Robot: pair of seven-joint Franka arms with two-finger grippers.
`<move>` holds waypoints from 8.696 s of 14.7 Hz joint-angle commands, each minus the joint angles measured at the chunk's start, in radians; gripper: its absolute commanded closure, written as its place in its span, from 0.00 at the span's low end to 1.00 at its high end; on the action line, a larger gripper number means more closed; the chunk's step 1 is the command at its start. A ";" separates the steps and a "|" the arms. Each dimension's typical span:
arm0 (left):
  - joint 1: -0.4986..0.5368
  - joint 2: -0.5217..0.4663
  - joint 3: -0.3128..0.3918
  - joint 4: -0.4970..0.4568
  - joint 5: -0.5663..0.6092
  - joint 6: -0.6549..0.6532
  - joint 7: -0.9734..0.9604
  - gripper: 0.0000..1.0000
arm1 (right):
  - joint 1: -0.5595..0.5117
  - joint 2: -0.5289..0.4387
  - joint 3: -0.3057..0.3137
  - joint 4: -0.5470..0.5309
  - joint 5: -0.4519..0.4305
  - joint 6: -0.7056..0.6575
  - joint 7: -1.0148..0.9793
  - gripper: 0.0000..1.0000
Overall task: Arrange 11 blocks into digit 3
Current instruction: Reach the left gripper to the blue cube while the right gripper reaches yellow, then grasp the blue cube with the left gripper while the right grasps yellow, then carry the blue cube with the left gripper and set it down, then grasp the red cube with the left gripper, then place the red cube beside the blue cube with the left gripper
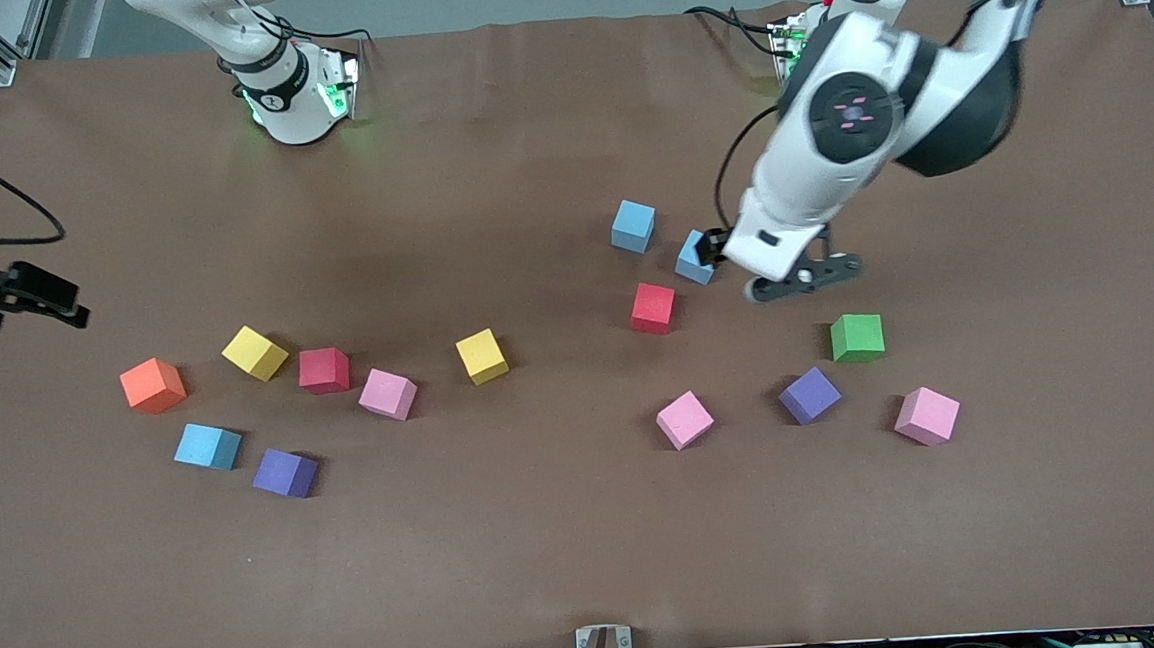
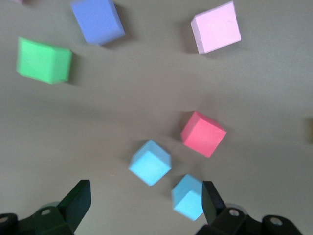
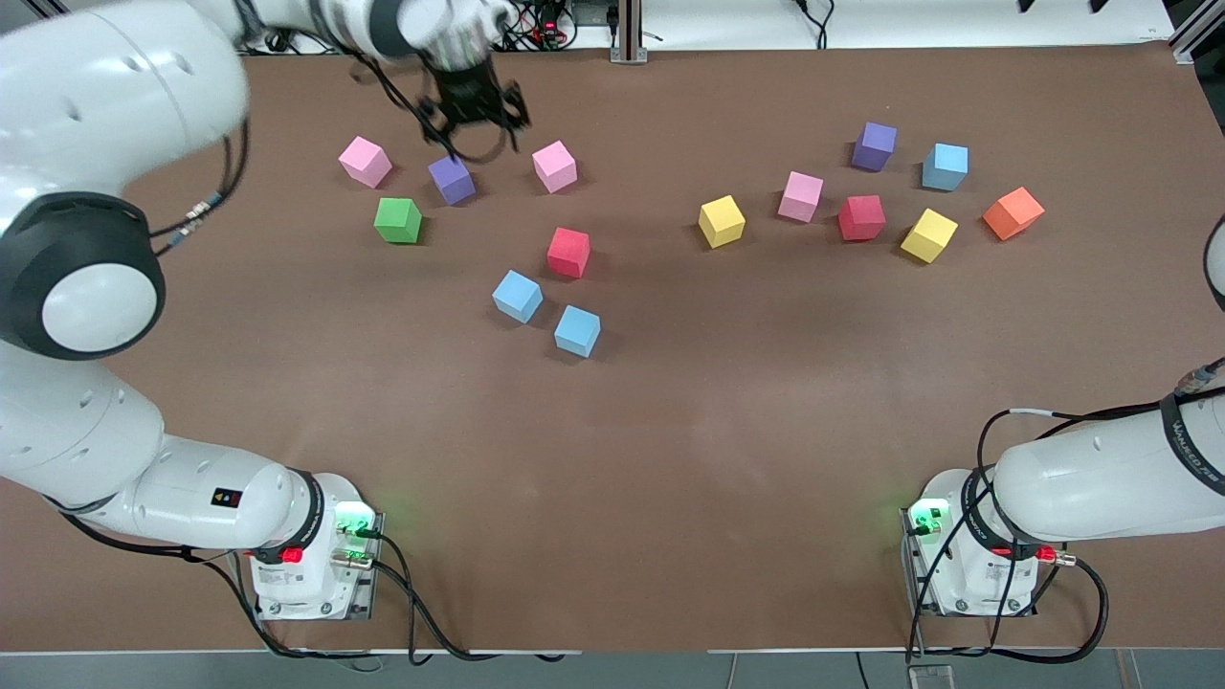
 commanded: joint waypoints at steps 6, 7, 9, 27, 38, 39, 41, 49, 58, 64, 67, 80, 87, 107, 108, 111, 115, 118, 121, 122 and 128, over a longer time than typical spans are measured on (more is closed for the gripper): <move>-0.225 0.022 -0.003 -0.342 -0.009 0.425 -0.652 0.00 | 0.175 0.228 -0.002 -0.005 0.076 0.128 -0.011 0.00; -0.248 0.041 -0.003 -0.358 -0.009 0.455 -0.727 0.00 | 0.207 0.256 -0.002 -0.005 0.077 0.133 -0.011 0.00; -0.299 0.081 -0.001 -0.367 -0.003 0.464 -0.902 0.00 | 0.275 0.293 -0.004 -0.003 0.076 0.178 0.001 0.00; -0.368 0.245 -0.003 -0.242 0.169 0.556 -1.084 0.87 | 0.528 0.495 -0.001 -0.013 0.093 0.343 0.055 0.00; -0.442 0.346 -0.009 -0.039 0.186 0.348 -0.276 0.79 | 0.597 0.544 -0.002 -0.060 0.090 0.475 0.098 0.00; -0.442 0.354 -0.009 -0.030 0.186 0.346 -0.257 0.77 | 0.599 0.549 -0.002 -0.060 0.090 0.478 0.096 0.00; -0.446 0.384 -0.009 -0.010 0.186 0.346 -0.238 0.76 | 0.602 0.557 -0.001 -0.060 0.090 0.482 0.095 0.00; -0.463 0.424 -0.007 0.013 0.186 0.346 -0.226 0.59 | 0.606 0.558 -0.001 -0.094 0.085 0.472 0.084 0.00; -0.463 0.427 -0.003 0.015 0.226 0.346 -0.243 0.56 | 0.623 0.554 -0.002 -0.134 0.082 0.473 0.082 0.00; -0.451 0.415 -0.001 0.024 0.226 0.343 -0.251 0.00 | 0.620 0.555 -0.002 -0.137 0.082 0.473 0.082 0.21; -0.446 0.369 -0.003 0.026 0.226 0.308 -0.313 0.00 | 0.623 0.555 -0.002 -0.135 0.079 0.478 0.084 0.54; -0.171 0.371 0.000 0.186 0.276 0.191 -0.067 0.00 | 0.568 0.420 -0.021 -0.135 0.090 0.381 0.825 0.79; -0.141 0.507 -0.001 0.213 0.264 0.321 0.087 0.00 | 0.603 0.377 -0.008 -0.138 0.107 0.347 1.259 1.00; -0.132 0.426 -0.043 0.101 0.260 0.243 -0.023 0.74 | 0.522 0.330 -0.018 -0.089 0.099 0.271 1.256 0.91; -0.132 0.405 -0.050 0.099 0.260 0.228 -0.128 0.73 | 0.515 0.330 -0.018 -0.089 0.100 0.271 1.254 0.91; -0.130 0.363 -0.064 0.088 0.260 0.191 -0.437 0.73 | 0.530 0.330 -0.016 -0.097 0.096 0.277 1.257 1.00; -0.126 0.354 -0.070 0.032 0.252 0.203 -0.834 0.72 | 0.554 0.333 -0.013 -0.134 0.097 0.289 1.392 1.00; -0.104 0.303 -0.089 -0.120 0.186 0.393 -1.063 0.72 | 0.582 0.333 -0.013 -0.143 0.097 0.291 1.451 1.00; -0.115 0.234 -0.099 -0.226 0.186 0.441 -1.266 0.71 | 0.582 0.322 -0.013 -0.186 0.097 0.292 1.466 1.00; -0.114 0.213 -0.116 -0.269 0.184 0.473 -1.313 0.71 | 0.583 0.311 -0.013 -0.209 0.099 0.300 1.468 1.00; -0.129 0.176 -0.141 -0.418 0.207 0.656 -1.605 0.71 | 0.646 0.213 -0.013 -0.423 0.105 0.534 1.642 1.00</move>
